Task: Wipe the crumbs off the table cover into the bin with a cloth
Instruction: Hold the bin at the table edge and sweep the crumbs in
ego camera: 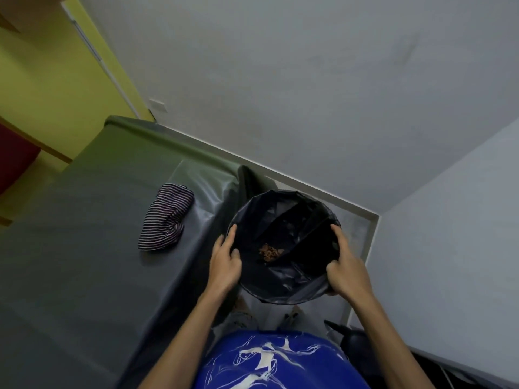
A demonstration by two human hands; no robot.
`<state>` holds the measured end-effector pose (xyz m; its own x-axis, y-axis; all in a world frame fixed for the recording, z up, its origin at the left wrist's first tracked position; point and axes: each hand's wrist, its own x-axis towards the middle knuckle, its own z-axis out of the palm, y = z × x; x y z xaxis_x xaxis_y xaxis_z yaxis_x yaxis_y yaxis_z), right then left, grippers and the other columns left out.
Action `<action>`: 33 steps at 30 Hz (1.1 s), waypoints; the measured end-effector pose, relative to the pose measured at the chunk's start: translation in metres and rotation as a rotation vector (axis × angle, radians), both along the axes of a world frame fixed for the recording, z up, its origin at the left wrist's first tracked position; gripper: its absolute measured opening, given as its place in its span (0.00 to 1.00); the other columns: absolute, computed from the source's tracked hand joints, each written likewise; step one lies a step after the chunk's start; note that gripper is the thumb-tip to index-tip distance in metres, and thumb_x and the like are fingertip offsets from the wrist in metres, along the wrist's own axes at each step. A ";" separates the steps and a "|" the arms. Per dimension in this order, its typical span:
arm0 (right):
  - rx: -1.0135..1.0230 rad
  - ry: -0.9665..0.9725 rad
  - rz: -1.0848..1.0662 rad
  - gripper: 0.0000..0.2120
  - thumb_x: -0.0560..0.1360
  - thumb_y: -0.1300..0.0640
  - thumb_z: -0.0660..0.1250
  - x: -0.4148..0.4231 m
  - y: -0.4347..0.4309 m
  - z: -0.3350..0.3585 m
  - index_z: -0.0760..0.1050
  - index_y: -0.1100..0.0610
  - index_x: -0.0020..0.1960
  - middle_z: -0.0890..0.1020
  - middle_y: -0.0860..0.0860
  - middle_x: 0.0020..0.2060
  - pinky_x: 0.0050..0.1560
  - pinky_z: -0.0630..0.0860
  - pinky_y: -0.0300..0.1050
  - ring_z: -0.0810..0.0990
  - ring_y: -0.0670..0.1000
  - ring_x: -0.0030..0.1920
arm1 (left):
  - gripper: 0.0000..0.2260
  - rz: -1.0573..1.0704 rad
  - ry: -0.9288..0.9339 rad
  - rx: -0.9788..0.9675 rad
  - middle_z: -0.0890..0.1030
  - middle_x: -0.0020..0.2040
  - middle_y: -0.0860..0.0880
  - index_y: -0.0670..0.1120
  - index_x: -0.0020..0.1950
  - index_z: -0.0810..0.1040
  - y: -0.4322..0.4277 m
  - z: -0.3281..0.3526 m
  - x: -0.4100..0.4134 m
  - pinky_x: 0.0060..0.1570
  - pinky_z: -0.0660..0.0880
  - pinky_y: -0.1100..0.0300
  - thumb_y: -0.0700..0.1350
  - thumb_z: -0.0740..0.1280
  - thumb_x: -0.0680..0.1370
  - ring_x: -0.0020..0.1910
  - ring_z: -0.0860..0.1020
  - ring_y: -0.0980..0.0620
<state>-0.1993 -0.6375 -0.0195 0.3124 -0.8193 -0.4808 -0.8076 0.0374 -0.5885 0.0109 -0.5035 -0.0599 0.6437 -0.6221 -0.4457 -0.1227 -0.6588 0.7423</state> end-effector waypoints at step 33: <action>0.185 0.017 -0.100 0.39 0.80 0.61 0.59 -0.061 -0.104 -0.444 0.41 0.41 0.81 0.78 0.59 0.61 0.54 0.77 0.53 0.80 0.61 0.50 | 0.39 -0.173 0.053 0.275 0.73 0.71 0.49 0.64 0.77 0.57 -0.142 -0.414 -0.040 0.67 0.66 0.62 0.29 0.58 0.75 0.68 0.73 0.47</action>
